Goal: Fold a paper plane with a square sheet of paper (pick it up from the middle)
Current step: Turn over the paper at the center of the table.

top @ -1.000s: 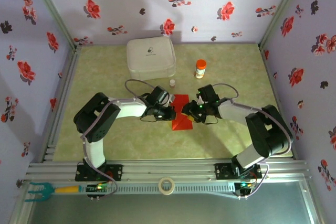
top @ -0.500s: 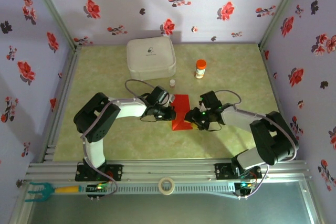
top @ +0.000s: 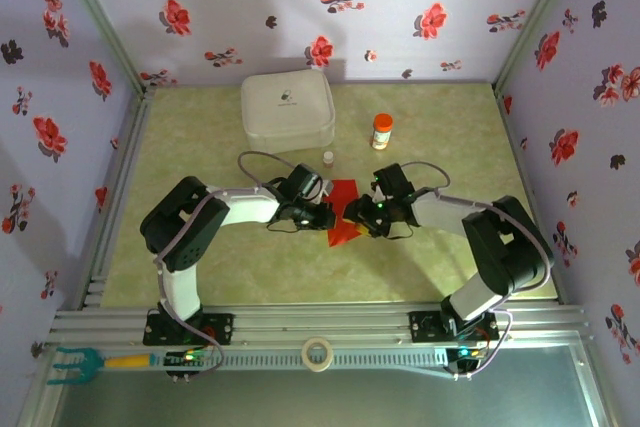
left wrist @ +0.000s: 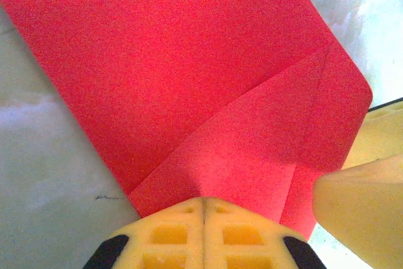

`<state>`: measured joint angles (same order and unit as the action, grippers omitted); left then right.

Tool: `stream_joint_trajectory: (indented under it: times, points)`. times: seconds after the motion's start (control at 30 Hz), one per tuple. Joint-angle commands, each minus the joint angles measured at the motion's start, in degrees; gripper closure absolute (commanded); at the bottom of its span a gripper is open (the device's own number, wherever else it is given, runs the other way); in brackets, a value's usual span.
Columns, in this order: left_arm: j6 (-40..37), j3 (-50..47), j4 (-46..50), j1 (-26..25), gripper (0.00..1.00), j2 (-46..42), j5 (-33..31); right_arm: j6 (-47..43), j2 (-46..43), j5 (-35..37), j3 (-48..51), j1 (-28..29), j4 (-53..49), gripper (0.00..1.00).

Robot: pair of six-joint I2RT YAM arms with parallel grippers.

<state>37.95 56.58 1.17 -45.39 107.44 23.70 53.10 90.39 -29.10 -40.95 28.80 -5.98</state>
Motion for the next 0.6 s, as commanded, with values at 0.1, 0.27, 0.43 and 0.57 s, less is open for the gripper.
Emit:
stream_joint_trajectory:
  times: [0.1, 0.27, 0.43, 0.57]
  points:
    - [-0.72, 0.11, 1.82, -0.33, 0.95, 1.02, 0.9, -2.83, 1.61, -2.38, -2.4, -3.23, 1.92, 0.49]
    - [-0.7, 0.2, 1.91, -0.34, 0.95, 1.19, 0.88, -3.58, 3.74, -6.04, -3.08, -4.65, 4.66, 0.51]
    - [-0.65, 0.27, 1.75, -0.32, 0.94, 0.99, 0.89, -3.55, 5.13, -7.29, -2.39, -6.0, 7.77, 0.55]
    - [-0.85, 0.22, 1.56, -0.32, 0.94, 0.76, 1.25, -4.61, 6.1, -8.58, -2.29, -6.86, 9.02, 0.62]
